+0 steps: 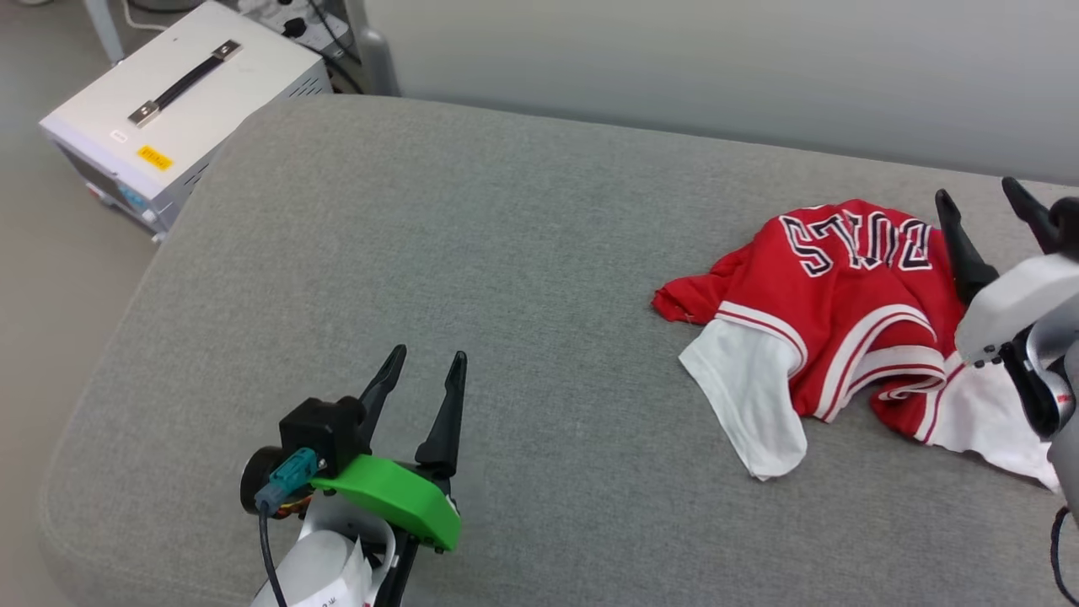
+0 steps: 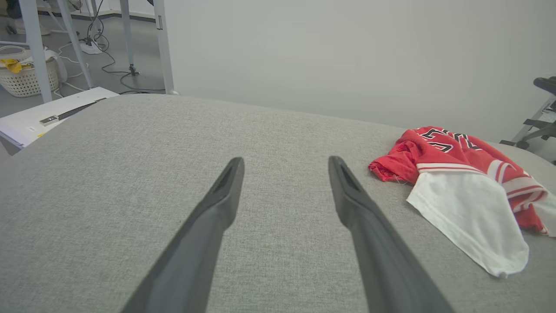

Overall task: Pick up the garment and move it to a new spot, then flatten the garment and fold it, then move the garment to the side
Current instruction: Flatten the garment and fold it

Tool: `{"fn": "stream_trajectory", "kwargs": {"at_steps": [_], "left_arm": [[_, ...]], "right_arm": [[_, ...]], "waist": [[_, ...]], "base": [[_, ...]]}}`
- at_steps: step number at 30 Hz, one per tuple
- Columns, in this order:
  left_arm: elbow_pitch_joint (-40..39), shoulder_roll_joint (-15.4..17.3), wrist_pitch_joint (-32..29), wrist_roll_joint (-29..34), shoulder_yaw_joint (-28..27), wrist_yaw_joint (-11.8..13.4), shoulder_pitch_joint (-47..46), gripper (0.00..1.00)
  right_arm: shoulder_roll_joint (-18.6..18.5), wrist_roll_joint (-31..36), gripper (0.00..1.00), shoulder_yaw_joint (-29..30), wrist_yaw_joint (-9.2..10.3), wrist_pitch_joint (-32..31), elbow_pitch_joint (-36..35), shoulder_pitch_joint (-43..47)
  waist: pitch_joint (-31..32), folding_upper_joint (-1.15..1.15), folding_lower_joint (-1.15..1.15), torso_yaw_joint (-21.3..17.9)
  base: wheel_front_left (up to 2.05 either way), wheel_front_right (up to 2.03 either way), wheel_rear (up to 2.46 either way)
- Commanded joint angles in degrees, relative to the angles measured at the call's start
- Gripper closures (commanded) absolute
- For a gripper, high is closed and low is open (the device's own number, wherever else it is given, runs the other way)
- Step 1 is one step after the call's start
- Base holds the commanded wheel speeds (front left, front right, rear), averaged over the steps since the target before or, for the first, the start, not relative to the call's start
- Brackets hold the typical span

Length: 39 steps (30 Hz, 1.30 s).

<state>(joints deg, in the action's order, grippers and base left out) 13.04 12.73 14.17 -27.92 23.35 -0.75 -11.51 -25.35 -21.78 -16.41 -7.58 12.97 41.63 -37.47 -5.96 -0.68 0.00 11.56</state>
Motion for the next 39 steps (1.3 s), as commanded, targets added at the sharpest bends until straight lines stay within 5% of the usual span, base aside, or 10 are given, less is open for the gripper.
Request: {"fn": "stream_trajectory", "kwargs": {"at_steps": [1,14,25,39], "left_arm": [[-0.4,-0.3,0.47,-0.65,-0.41,-0.05,0.96,0.0],[-2.6,-3.7,0.81,0.6,-2.54,-1.45,5.99,0.0],[-0.73,-4.59,-0.3,2.83,-2.31,-3.28,5.15,0.0],[9.17,-6.04,-29.72,3.6,3.8,-1.44,-13.44,0.0]], "right_arm": [[0.67,0.44,0.0,1.69,0.09,0.78,-1.87,2.73],[13.22,8.93,0.0,18.43,0.09,1.92,-29.07,29.11],[18.99,12.34,0.0,21.82,0.09,-1.39,-40.16,35.83],[20.79,13.49,0.0,20.67,0.09,-1.73,-42.66,33.61]], "waist": [[3.76,0.68,0.0,-4.22],[5.62,0.68,0.0,-9.35],[3.15,0.68,0.0,-12.6],[-5.04,0.68,0.0,-17.87]], "base": [[0.0,0.0,0.0],[0.0,0.0,0.0],[0.0,0.0,0.0],[0.0,0.0,0.0]]}}
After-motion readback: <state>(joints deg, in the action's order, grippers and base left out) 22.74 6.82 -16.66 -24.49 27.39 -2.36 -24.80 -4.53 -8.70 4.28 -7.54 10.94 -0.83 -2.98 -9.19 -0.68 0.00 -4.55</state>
